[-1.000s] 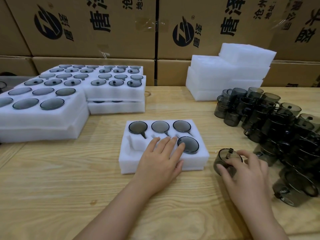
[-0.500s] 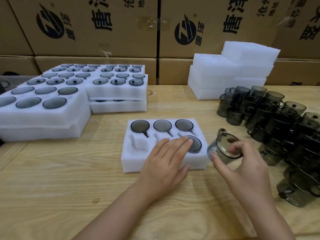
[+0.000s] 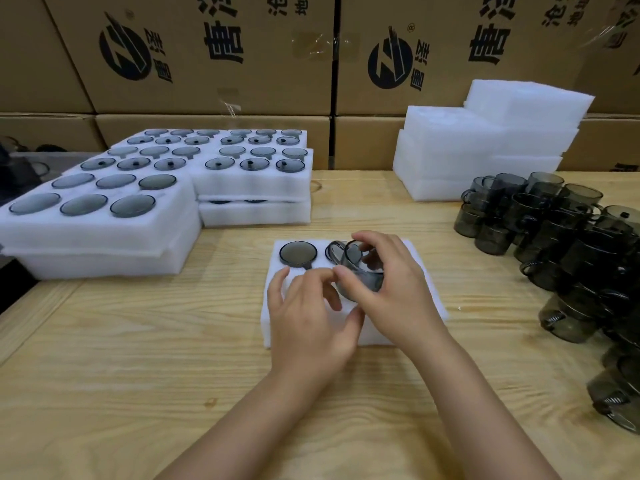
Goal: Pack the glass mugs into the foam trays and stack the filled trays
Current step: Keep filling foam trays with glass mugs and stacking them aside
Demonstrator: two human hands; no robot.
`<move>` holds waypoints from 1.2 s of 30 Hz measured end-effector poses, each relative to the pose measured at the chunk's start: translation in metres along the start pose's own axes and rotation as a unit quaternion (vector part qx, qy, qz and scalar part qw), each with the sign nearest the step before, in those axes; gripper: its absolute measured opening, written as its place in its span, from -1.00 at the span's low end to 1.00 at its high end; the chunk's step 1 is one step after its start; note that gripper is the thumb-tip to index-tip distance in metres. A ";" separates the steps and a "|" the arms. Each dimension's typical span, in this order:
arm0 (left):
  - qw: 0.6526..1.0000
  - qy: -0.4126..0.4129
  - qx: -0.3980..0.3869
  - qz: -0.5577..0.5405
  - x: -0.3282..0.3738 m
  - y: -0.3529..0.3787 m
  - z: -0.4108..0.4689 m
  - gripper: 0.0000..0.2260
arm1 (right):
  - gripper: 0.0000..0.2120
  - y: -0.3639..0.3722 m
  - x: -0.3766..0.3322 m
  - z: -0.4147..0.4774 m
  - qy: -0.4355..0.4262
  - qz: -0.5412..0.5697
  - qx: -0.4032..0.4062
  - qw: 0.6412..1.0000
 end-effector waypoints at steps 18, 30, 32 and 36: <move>0.990 0.035 -0.079 0.111 -0.006 -0.005 0.004 -0.45 | -0.57 0.022 -0.001 0.005 -0.010 -0.272 -0.023 0.962; 0.990 0.008 -0.080 0.113 -0.008 -0.008 0.012 -0.51 | -0.62 0.018 -0.002 0.045 0.043 -0.156 -0.237 0.958; 0.989 -0.003 -0.087 0.122 -0.008 -0.007 0.013 -0.52 | -0.45 0.035 0.002 0.052 0.039 -0.220 -0.273 0.936; 0.985 -0.009 -0.093 0.147 -0.009 -0.004 0.011 -0.52 | -0.47 0.053 0.013 0.052 0.011 -0.285 -0.330 0.900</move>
Point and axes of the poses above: each hand's wrist, its own z-axis towards the middle knuckle, its own y-axis out of the palm, x = y × z, the point moved 4 cm from there along z, towards the middle knuckle, and after that the axes turned 7 degrees about -z, right-handed, at the moved point
